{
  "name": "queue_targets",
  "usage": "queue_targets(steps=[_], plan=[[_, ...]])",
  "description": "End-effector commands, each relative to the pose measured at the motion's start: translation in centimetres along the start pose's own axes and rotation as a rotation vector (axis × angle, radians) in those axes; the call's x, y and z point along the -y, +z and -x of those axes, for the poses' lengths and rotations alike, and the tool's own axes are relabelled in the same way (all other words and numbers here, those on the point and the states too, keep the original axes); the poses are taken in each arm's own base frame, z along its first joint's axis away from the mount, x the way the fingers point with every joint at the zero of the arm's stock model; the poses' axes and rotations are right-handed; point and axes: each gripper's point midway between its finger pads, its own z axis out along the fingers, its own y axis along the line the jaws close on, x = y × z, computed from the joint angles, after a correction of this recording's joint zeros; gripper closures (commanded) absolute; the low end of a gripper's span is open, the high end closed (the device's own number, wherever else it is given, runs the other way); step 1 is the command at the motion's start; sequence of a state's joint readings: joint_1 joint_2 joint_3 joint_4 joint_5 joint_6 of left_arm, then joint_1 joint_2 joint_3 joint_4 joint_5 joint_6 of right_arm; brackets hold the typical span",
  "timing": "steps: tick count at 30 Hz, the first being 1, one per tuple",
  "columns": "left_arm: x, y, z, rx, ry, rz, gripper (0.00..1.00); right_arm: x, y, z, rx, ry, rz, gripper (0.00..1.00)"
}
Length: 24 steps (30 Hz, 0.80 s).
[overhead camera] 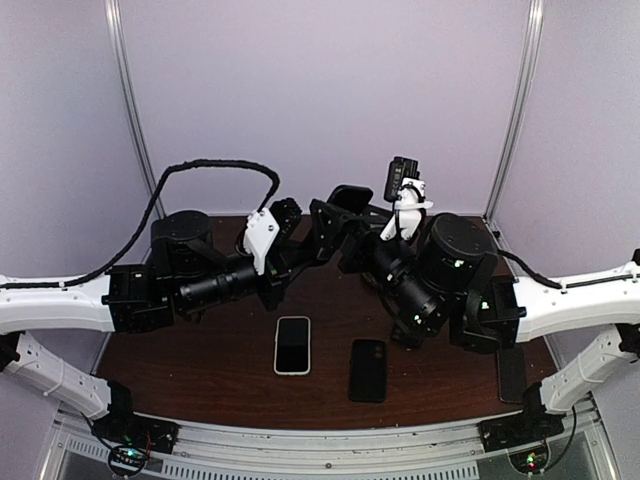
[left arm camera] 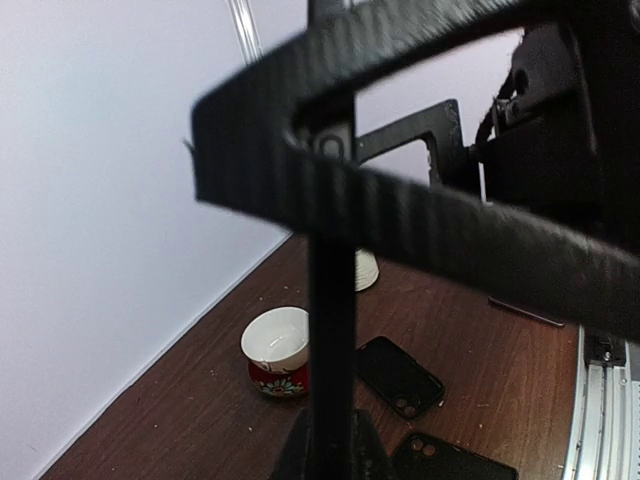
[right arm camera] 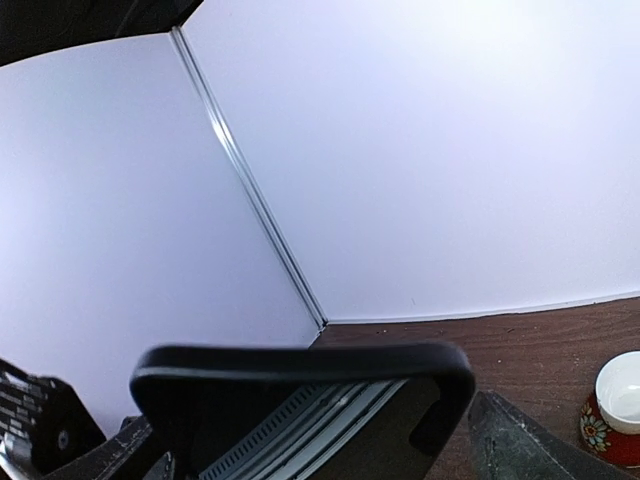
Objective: Put the phone into the phone case
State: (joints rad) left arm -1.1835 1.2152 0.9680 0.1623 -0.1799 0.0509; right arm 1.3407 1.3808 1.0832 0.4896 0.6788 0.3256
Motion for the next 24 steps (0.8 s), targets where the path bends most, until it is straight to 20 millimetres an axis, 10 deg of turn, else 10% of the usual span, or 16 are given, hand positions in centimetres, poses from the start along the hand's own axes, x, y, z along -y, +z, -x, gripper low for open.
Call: queue_targets(steps=[1, 17, 24], plan=[[-1.0, -0.9, 3.7, 0.138, -0.023, 0.031, 1.0, 0.8, 0.8, 1.5, 0.036, 0.009, -0.093, 0.01], [-0.4, -0.6, 4.0, 0.16, -0.046, -0.002, 1.0, 1.6, 1.4, -2.4, -0.086, 0.032, -0.102, 0.01], [0.1, -0.7, 3.4, 0.146, -0.061, -0.028, 1.0, 1.6, 1.3, -2.2, -0.1, 0.016, -0.08, 0.3]])
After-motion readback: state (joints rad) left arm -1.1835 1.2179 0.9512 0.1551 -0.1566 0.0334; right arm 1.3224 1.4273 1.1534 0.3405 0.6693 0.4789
